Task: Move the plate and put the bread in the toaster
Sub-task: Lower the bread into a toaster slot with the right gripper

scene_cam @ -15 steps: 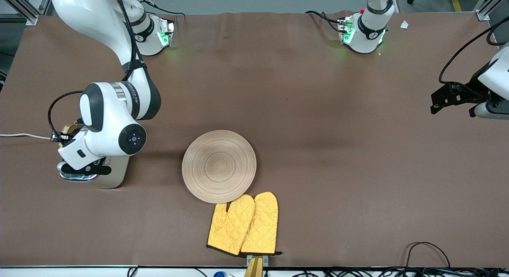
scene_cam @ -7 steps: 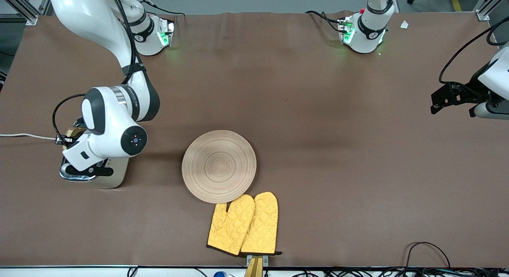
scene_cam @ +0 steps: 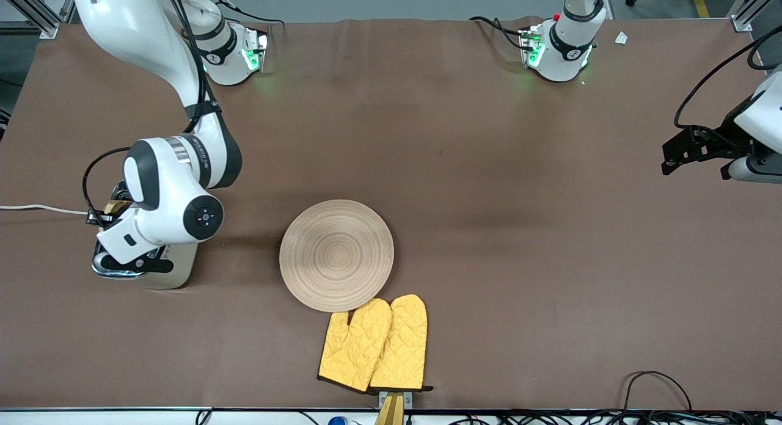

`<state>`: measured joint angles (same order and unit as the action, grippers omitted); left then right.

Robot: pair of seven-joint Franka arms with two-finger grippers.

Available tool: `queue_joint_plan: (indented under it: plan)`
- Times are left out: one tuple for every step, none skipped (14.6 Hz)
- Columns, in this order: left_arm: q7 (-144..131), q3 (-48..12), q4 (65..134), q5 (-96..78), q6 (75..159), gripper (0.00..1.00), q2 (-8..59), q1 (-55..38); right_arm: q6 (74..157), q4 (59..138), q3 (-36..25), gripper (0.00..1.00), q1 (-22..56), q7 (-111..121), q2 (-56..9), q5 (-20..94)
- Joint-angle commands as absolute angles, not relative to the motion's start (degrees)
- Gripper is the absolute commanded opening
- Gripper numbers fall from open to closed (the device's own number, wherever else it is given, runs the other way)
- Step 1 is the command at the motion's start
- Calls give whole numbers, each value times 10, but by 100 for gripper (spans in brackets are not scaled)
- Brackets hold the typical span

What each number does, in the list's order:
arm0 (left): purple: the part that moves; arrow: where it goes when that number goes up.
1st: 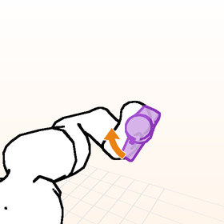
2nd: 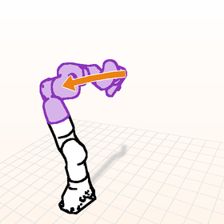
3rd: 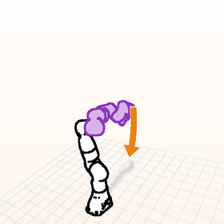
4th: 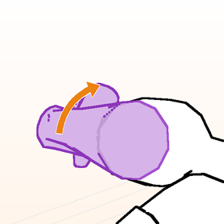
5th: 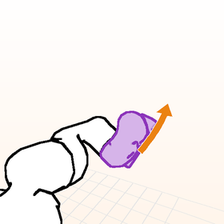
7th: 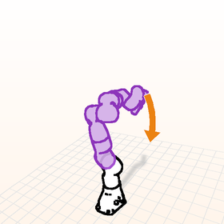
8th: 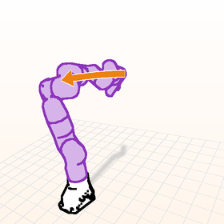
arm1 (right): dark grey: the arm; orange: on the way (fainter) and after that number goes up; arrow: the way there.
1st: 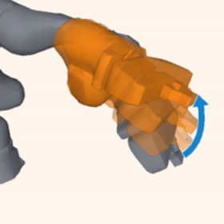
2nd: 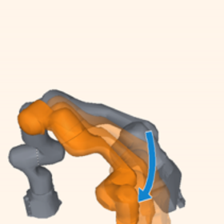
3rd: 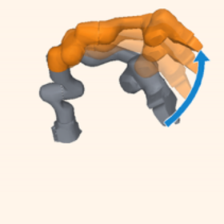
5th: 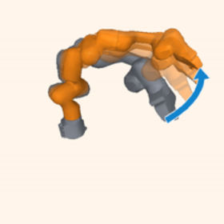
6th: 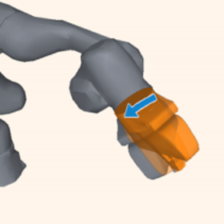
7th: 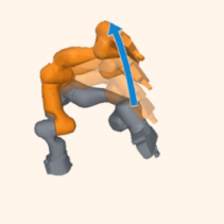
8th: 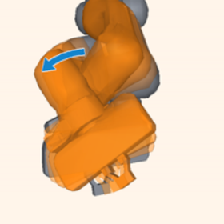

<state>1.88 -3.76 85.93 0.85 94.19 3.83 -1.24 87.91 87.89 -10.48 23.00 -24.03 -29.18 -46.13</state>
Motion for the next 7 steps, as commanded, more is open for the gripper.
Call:
queue_joint_plan:
  plan:
    - [13,-37,860,17,944,100,33,-13,887,896,-98,93,223,-250,-275,-448]
    - [13,-38,860,17,944,100,33,-13,884,895,-97,97,224,-250,-274,-447]
    - [13,-37,860,17,944,100,33,-13,883,894,-97,100,226,-250,-273,-447]
    - [14,-37,860,17,944,100,33,-13,881,892,-96,100,227,-251,-271,-446]
    - [13,-37,860,17,944,100,33,-13,881,891,-94,100,227,-251,-263,-433]
    - [13,-37,860,17,944,100,33,-13,881,885,-96,100,224,-250,-251,-404]
    - [13,-37,860,17,944,100,33,-13,880,877,-96,100,223,-250,-244,-380]
